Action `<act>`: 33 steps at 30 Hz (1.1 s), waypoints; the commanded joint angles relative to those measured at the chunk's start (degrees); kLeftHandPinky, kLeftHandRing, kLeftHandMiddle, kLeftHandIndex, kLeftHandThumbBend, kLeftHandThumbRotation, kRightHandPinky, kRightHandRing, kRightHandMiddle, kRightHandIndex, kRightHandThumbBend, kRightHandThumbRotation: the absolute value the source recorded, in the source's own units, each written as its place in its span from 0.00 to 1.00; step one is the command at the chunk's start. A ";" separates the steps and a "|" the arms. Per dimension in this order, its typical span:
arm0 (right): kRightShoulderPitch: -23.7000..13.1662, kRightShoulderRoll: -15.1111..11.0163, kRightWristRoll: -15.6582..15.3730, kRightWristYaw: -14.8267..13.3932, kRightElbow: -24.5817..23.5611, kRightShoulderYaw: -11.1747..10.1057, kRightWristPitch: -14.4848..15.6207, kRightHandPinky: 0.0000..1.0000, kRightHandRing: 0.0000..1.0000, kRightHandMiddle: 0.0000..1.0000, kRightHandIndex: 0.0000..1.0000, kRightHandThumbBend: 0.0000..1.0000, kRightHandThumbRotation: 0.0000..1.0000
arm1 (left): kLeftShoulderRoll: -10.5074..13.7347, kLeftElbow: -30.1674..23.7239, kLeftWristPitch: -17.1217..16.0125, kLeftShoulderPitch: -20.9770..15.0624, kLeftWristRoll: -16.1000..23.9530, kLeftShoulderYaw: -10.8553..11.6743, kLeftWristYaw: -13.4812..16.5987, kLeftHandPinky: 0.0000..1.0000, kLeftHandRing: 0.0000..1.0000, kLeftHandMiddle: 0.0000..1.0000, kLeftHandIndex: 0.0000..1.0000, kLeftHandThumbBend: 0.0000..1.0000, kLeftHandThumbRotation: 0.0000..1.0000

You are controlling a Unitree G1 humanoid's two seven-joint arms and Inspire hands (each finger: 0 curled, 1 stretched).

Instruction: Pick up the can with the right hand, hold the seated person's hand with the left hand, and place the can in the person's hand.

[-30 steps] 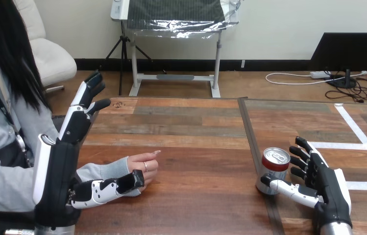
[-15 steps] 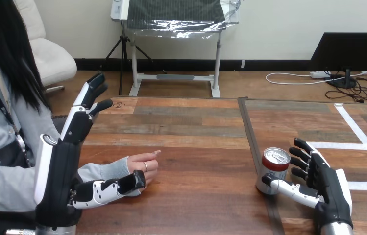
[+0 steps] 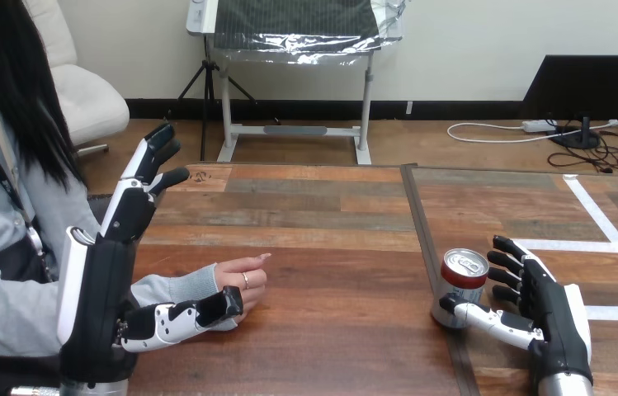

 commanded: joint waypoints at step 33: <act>-4.79 -0.14 -1.36 -0.68 -3.43 1.49 3.25 0.80 0.83 0.84 0.86 0.94 0.00 | -0.50 -0.04 -0.90 -2.77 -0.63 -0.88 -0.33 0.80 0.91 0.94 0.91 1.00 0.61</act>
